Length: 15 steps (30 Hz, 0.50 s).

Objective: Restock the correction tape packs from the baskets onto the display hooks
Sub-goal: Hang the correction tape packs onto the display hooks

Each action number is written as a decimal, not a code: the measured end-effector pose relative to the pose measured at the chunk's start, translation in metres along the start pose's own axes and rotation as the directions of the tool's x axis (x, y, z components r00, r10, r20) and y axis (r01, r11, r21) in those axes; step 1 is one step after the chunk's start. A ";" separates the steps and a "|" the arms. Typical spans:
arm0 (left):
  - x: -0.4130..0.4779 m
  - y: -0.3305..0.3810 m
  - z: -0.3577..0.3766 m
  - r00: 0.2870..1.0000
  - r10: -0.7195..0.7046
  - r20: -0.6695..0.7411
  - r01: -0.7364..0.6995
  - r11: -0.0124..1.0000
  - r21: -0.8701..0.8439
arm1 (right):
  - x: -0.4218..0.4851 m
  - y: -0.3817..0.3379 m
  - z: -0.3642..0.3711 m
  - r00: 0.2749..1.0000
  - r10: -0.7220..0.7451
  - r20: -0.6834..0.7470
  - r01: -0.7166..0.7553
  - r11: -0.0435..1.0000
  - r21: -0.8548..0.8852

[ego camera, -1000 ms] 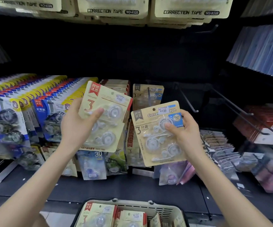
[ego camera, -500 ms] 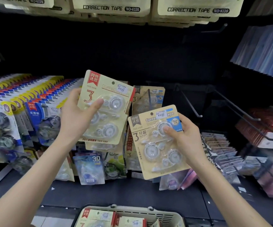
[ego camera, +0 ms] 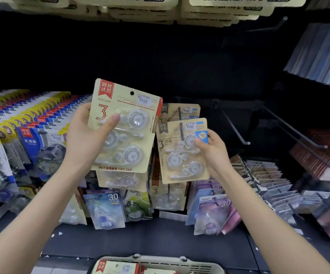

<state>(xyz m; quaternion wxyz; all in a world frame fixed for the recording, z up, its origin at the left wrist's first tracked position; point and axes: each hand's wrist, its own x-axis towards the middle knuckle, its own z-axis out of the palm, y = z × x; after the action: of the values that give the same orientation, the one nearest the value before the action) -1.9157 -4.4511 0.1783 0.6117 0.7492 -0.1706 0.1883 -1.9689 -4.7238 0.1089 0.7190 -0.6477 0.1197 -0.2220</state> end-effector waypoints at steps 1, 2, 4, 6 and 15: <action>0.002 0.000 0.000 1.000 0.003 -0.006 -0.003 1.000 -0.001 | 0.011 0.002 0.004 1.000 0.008 -0.015 -0.008 1.000 0.019; 0.005 0.000 0.000 1.000 0.008 -0.008 -0.008 1.000 -0.004 | 0.022 0.003 0.007 0.999 0.017 -0.037 -0.016 0.999 0.036; 0.009 0.001 0.001 1.000 0.013 -0.011 -0.013 1.000 -0.011 | 0.044 0.006 0.016 0.996 0.040 -0.077 -0.036 0.998 0.061; 0.012 0.002 0.001 1.000 0.020 -0.014 -0.020 1.000 -0.018 | 0.064 0.010 0.023 0.991 0.076 -0.112 -0.069 0.996 0.062; 0.014 0.005 -0.001 0.998 0.053 -0.022 -0.054 0.998 -0.040 | 0.100 0.017 0.023 0.970 0.082 -0.227 -0.123 0.977 -0.173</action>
<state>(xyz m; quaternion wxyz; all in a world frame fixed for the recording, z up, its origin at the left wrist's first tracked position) -1.9064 -4.4514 0.1900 0.6232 0.7299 -0.1877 0.2090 -1.8683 -4.7497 0.1064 0.6485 -0.6764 0.2515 -0.2423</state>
